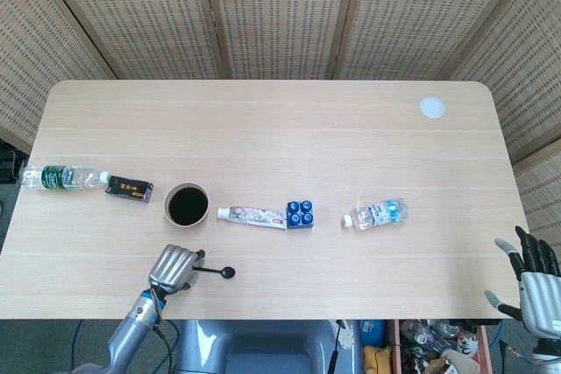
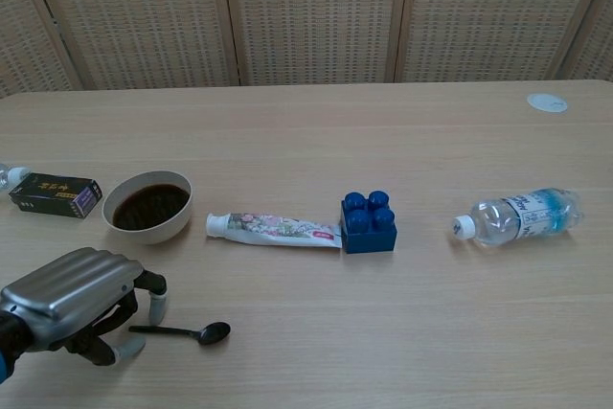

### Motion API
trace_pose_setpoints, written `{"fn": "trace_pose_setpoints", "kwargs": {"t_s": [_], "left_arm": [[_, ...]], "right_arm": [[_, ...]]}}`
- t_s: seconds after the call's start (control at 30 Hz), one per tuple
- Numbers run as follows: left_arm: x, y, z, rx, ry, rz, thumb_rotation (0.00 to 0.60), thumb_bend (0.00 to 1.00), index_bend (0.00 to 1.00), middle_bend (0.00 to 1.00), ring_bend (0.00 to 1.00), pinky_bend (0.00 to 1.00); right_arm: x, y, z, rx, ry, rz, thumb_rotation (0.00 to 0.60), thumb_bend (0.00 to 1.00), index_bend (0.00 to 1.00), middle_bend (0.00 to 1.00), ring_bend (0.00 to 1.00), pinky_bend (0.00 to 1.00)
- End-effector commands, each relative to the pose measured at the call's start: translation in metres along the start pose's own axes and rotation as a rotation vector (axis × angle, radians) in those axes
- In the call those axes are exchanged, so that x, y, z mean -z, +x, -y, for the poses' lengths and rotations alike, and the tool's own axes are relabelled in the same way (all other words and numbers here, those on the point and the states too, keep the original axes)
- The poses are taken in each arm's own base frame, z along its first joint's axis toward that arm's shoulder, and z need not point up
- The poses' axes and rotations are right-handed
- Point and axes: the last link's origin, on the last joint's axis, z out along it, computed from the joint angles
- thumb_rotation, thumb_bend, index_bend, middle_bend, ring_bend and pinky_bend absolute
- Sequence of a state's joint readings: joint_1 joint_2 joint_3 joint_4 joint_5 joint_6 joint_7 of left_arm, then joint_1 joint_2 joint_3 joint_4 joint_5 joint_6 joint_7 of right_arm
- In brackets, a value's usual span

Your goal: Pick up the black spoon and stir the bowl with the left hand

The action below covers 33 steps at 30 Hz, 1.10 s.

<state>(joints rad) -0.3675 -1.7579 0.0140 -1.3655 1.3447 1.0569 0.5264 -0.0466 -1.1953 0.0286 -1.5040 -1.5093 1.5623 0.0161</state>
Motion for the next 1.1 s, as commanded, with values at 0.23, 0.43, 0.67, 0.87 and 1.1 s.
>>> {"fn": "trace_pose_setpoints", "kwargs": {"t_s": [0.23, 0.43, 0.67, 0.87, 1.1], "left_arm": [[-0.001, -0.002, 0.002, -0.004, 0.011, 0.006, 0.6, 0.37, 0.52, 0.9, 0.8, 0.76], [-0.001, -0.004, 0.002, 0.003, 0.012, 0.017, 0.6, 0.37, 0.54, 0.91, 0.81, 0.76], [0.001, -0.006, 0.004, 0.003, 0.015, 0.034, 0.6, 0.37, 0.59, 0.92, 0.82, 0.76], [0.003, -0.005, 0.006, 0.014, 0.022, 0.04, 0.6, 0.37, 0.62, 0.94, 0.84, 0.77], [0.004, 0.006, 0.012, 0.015, 0.032, 0.008, 0.6, 0.38, 0.64, 0.95, 0.84, 0.77]], "right_arm": [[0.0, 0.0, 0.0, 0.001, -0.001, 0.001, 0.6, 0.19, 0.22, 0.08, 0.0, 0.0], [0.0, 0.0, -0.001, 0.002, -0.003, 0.002, 0.6, 0.19, 0.22, 0.08, 0.0, 0.0], [0.0, 0.0, -0.001, 0.004, -0.005, 0.001, 0.6, 0.19, 0.22, 0.08, 0.0, 0.0], [0.0, 0.001, -0.001, 0.004, -0.002, -0.003, 0.6, 0.19, 0.22, 0.08, 0.0, 0.0], [0.001, 0.001, -0.001, 0.002, -0.004, -0.006, 0.6, 0.19, 0.22, 0.08, 0.0, 0.0]]}}
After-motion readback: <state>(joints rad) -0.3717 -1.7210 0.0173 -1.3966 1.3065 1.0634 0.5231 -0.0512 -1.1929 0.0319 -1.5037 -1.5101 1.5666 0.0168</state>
